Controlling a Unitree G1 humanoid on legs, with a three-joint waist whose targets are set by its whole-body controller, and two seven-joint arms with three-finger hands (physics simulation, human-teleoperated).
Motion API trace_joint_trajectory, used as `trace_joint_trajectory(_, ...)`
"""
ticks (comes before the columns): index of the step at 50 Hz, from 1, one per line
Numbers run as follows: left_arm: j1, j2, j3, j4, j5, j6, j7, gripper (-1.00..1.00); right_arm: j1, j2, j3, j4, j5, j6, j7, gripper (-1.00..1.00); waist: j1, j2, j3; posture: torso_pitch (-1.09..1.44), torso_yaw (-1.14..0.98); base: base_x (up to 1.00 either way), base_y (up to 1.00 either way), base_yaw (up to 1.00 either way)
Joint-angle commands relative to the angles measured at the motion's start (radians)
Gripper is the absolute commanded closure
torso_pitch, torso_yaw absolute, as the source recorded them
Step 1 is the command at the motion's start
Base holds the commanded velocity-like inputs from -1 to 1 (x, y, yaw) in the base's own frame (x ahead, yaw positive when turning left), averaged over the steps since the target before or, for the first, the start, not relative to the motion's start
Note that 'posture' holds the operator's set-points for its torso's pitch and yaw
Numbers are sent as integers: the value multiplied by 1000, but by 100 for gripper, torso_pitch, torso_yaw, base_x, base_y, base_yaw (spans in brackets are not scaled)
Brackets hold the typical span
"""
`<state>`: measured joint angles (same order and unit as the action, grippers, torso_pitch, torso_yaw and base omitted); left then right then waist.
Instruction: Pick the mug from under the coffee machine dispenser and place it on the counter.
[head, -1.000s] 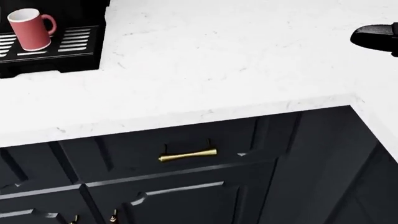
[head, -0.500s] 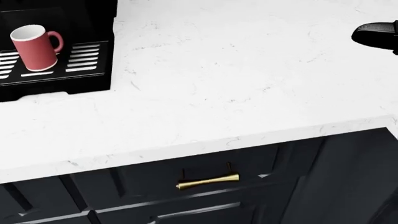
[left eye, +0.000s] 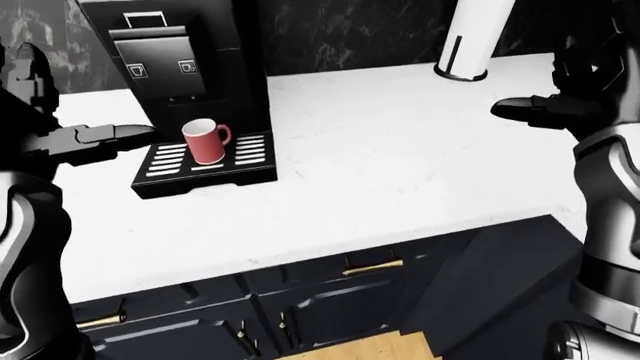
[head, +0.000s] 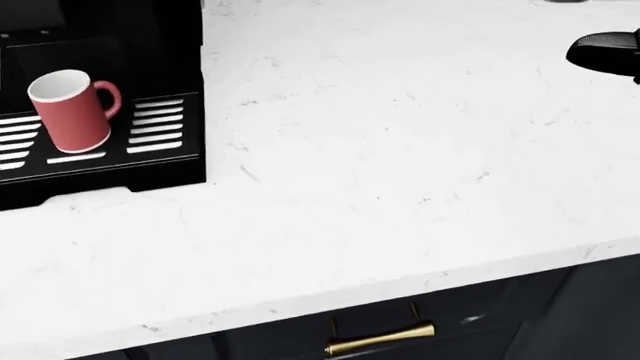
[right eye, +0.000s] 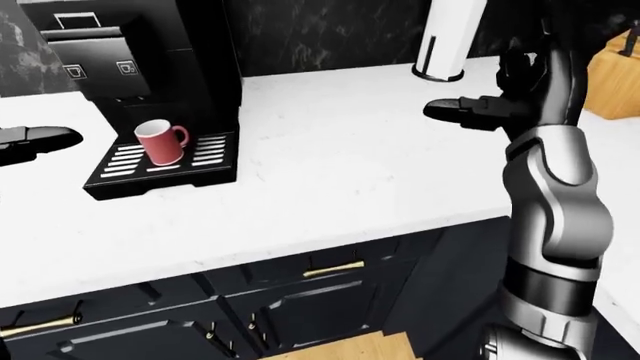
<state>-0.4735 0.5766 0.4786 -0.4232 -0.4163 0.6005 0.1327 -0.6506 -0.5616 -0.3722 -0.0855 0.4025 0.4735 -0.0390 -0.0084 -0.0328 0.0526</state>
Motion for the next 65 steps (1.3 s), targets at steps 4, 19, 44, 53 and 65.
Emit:
trace_joint_trajectory(4, -27, 27, 27, -25, 4, -26, 3, -100, -35, -16, 0, -29, 1, -24, 1, -100, 5, 9, -28, 0, 0, 13, 15, 0)
trace_joint_trajectory(19, -29, 29, 29, -27, 1, -23, 4, -100, -76, -20, 11, 43, -7, -51, -80, -100, 11, 32, -20, 0, 0, 4, 4, 0)
trace_joint_trajectory(44, -26, 28, 28, -28, 2, -20, 6, -100, -60, -20, 8, 23, -67, -86, -59, -100, 35, -19, -22, 0, 0, 0, 0, 70)
trace_joint_trajectory(53, -24, 17, 12, -14, 48, -7, 21, -100, -66, -20, 4, 36, -40, -33, -85, -100, -4, 84, -6, 0, 0, 0, 0, 25)
trace_joint_trajectory(65, -34, 4, 22, -37, -2, 114, 39, -100, -79, -37, -11, 52, 39, 23, -132, -100, 12, 42, -21, 0, 0, 0, 0, 0)
